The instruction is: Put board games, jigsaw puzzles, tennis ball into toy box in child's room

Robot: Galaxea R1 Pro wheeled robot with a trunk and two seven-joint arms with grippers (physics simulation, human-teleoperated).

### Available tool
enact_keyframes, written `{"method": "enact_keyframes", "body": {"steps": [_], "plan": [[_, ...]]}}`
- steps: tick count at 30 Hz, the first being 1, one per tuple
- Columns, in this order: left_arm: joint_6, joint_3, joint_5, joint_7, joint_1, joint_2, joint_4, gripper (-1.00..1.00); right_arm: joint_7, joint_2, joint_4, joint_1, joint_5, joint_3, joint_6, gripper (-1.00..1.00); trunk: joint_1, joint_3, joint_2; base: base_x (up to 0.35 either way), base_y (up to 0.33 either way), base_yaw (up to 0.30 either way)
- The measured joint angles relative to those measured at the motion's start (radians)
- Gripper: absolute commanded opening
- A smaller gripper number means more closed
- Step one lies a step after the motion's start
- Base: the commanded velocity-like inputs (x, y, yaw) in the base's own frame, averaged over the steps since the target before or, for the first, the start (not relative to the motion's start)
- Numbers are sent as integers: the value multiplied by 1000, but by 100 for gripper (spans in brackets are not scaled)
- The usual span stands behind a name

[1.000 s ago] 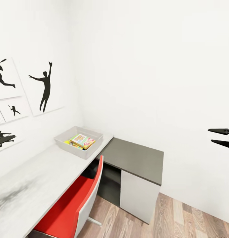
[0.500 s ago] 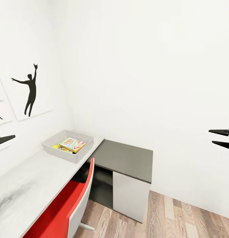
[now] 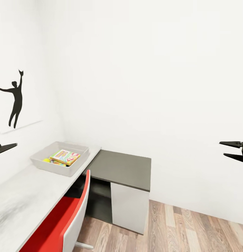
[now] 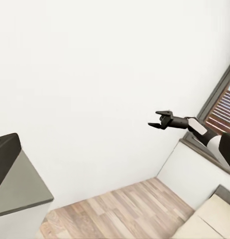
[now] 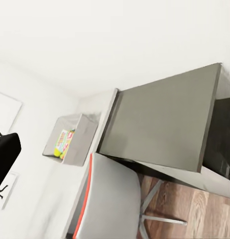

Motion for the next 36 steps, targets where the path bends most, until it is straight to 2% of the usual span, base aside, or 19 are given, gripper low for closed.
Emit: {"method": "enact_keyframes", "body": {"steps": [4, 8, 10, 11, 13, 14, 15, 17, 18, 19, 22, 23, 24, 25, 26, 27, 30, 33, 36], "plan": [[0, -5, 0, 0, 0, -4, 0, 100, -5, 7, 0, 10, 10, 10, -10, 100, 0, 6, 0, -1, 0, -211], [0, -21, -1, 0, 0, -21, 0, 100, -7, 39, 8, 31, 84, 45, -85, 100, 0, 11, 0, 0, 0, -210], [0, -32, -2, 1, 0, -27, 0, 100, -9, 74, 24, 36, 136, 64, -117, 100, 0, 14, 0, 0, 0, -210], [0, -42, -2, 1, 0, -29, -1, 100, -13, 101, 41, 38, 172, 73, -131, 100, 0, 15, 0, 0, 0, -210], [0, -56, -2, 2, 0, -31, -1, 100, -23, 136, 65, 40, 209, 79, -143, 100, 0, 18, 0, 0, 0, -210], [0, -72, -3, 3, 0, -32, -1, 100, -39, 172, 94, 41, 250, 82, -158, 100, 0, 19, 0, 0, 0, -210], [0, -79, -3, 4, 0, -33, -1, 100, -51, 194, 111, 41, 273, 83, -169, 100, 0, 21, 0, 0, 0, -210], [0, -104, -4, 6, 0, -35, -1, 100, -118, 282, 189, 42, 369, 87, -236, 100, 0, 23, 0, 0, 0, -210], [0, -108, -4, 8, 0, -36, -1, 100, -141, 308, 213, 42, 394, 87, -257, 100, 0, 25, 0, 0, 0, -210], [0, -116, -4, 9, 0, -39, -1, 100, -191, 356, 260, 42, 440, 89, -297, 100, 0, 26, 0, 0, 0, -210], [-1, -125, -5, 11, 0, -49, -1, 100, -283, 439, 336, 42, 503, 89, -361, 100, 0, 30, 0, 0, 0, -210], [-1, -129, -5, 12, 0, -57, -1, 100, -349, 488, 384, 42, 536, 89, -403, 100, 0, 32, 0, 0, 0, -211], [-1, -131, -6, 13, 0, -61, -1, 100, -384, 514, 408, 42, 551, 89, -425, 100, 0, 33, 0, 0, 0, -211], [-1, -132, -6, 13, 0, -65, -1, 100, -448, 553, 452, 45, 572, 89, -468, 100, 0, 34, 0, 0, 0, -211], [-1, -134, -8, 14, 0, -71, -1, 100, -478, 574, 474, 48, 587, 85, -492, 100, 0, 36, 0, 0, 0, -216], [-1, -136, -12, 15, 0, -77, -1, 100, -534, 606, 511, 59, 599, 85, -537, 100, 0, 37, 0, 0, 0, -216], [-1, -145, -38, 16, 1, -83, -1, 100, -632, 657, 555, 96, 611, 85, -629, 100, 0, 39, 0, 0, 0, -200], [-2, -154, -68, 16, 0, -91, -2, 100, -708, 682, 574, 138, 614, 84, -702, 100, 0, 40, 0, 0, 0, -163], [-2, -161, -90, 17, 0, -116, -1, 100, -758, 693, 583, 184, 610, 82, -752, 100, 0, 38, 0, 0, 0, -130]]}}
